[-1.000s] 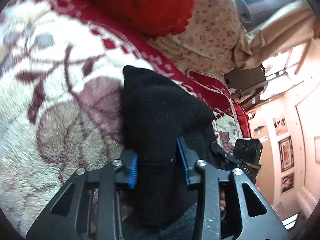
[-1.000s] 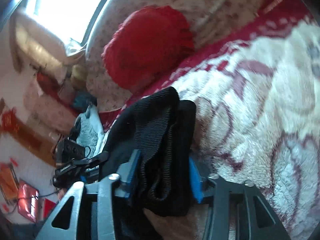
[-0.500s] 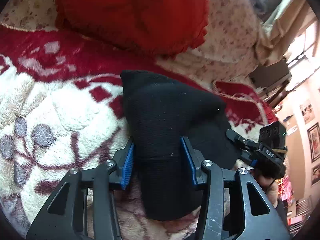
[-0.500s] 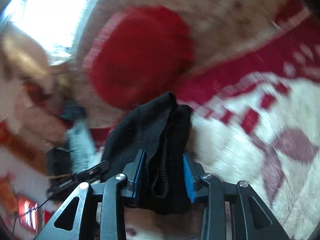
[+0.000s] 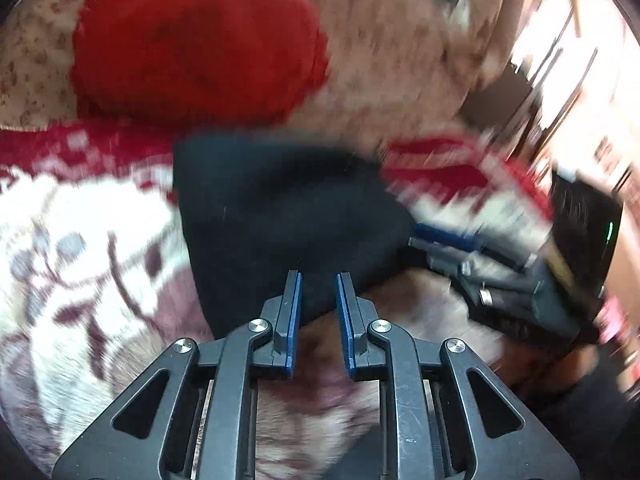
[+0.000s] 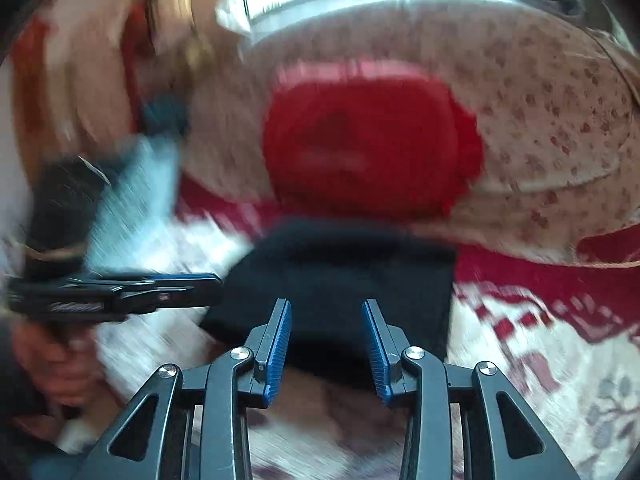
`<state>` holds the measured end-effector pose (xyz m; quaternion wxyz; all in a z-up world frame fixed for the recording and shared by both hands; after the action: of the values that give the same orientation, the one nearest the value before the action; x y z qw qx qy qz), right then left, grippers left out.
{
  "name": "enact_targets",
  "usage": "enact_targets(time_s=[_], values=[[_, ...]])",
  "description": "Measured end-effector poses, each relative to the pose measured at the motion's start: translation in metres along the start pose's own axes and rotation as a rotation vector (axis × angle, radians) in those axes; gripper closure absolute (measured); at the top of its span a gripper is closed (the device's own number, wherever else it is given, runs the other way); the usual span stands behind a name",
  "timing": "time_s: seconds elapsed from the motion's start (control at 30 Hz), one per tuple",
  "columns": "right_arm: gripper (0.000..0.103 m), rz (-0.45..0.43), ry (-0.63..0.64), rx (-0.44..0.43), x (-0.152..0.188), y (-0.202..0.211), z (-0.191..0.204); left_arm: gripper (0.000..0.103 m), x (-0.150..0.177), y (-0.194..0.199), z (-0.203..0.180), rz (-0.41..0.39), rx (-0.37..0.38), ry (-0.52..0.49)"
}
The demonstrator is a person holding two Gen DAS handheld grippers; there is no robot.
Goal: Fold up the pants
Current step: 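Open both grippers and release the folded black pants on the bed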
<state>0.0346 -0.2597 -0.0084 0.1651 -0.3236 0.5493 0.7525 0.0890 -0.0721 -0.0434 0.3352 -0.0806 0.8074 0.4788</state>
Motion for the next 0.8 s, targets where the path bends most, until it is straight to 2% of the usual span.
enact_targets(time_s=[0.03, 0.07, 0.13, 0.23, 0.27, 0.33, 0.37, 0.47, 0.57, 0.6, 0.63, 0.67, 0.7, 0.73, 0.8], values=[[0.070, 0.047, -0.002, 0.006, 0.008, -0.013, -0.006, 0.096, 0.004, -0.007, 0.001, 0.002, -0.003, 0.005], [0.070, 0.016, 0.004, -0.006, 0.008, -0.012, -0.008, 0.096, 0.004, -0.007, 0.003, -0.014, 0.005, 0.020], [0.070, 0.015, -0.003, -0.020, 0.006, -0.011, -0.010, 0.096, -0.002, -0.005, 0.004, -0.001, 0.015, 0.050], [0.070, -0.010, -0.064, -0.065, 0.006, -0.003, -0.016, 0.095, -0.017, 0.014, -0.008, -0.034, 0.003, -0.020], [0.070, -0.040, -0.089, -0.086, 0.002, 0.008, -0.016, 0.095, -0.028, 0.025, -0.012, -0.067, 0.006, -0.041], [0.070, -0.161, -0.105, -0.107, -0.012, 0.033, -0.019, 0.095, -0.048, 0.034, -0.010, -0.110, -0.010, -0.055], [0.070, -0.226, -0.106, -0.097, -0.022, 0.042, -0.022, 0.095, -0.061, 0.034, -0.008, -0.128, -0.033, -0.056], [0.070, -0.330, -0.117, -0.040, -0.044, 0.043, -0.032, 0.095, -0.088, 0.022, 0.005, -0.136, -0.096, -0.013], [0.070, -0.299, -0.125, -0.042, -0.055, 0.016, -0.036, 0.095, -0.098, -0.009, 0.012, -0.070, -0.117, 0.034], [0.070, -0.256, -0.124, -0.038, -0.056, 0.001, -0.036, 0.095, -0.096, -0.027, 0.012, -0.013, -0.130, 0.031], [0.070, -0.188, -0.136, -0.046, -0.054, -0.018, -0.038, 0.095, -0.091, -0.040, 0.011, 0.044, -0.146, 0.017], [0.070, -0.105, -0.164, -0.061, -0.049, -0.036, -0.043, 0.095, -0.082, -0.057, 0.008, 0.095, -0.198, -0.016], [0.070, -0.030, -0.203, -0.054, -0.040, -0.054, -0.049, 0.095, -0.080, -0.058, 0.005, 0.069, -0.210, -0.036], [0.070, -0.083, -0.205, -0.057, -0.038, -0.052, -0.052, 0.095, -0.080, -0.059, 0.003, 0.062, -0.224, -0.046], [0.070, -0.080, -0.225, -0.068, -0.040, -0.048, -0.053, 0.092, -0.082, -0.058, 0.002, 0.076, -0.236, -0.036]])
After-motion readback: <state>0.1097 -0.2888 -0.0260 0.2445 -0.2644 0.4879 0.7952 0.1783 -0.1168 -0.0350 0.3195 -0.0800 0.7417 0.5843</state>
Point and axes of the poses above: each gripper's, at about its wrist camera, not at the fingertips, and y roughly against the way its jaws point, z to its left, x to its underside, the point moved 3 cm from there along -y, roughly the way its jaws point, and after that the axes turned 8 degrees about -x, right-handed, at the moved point
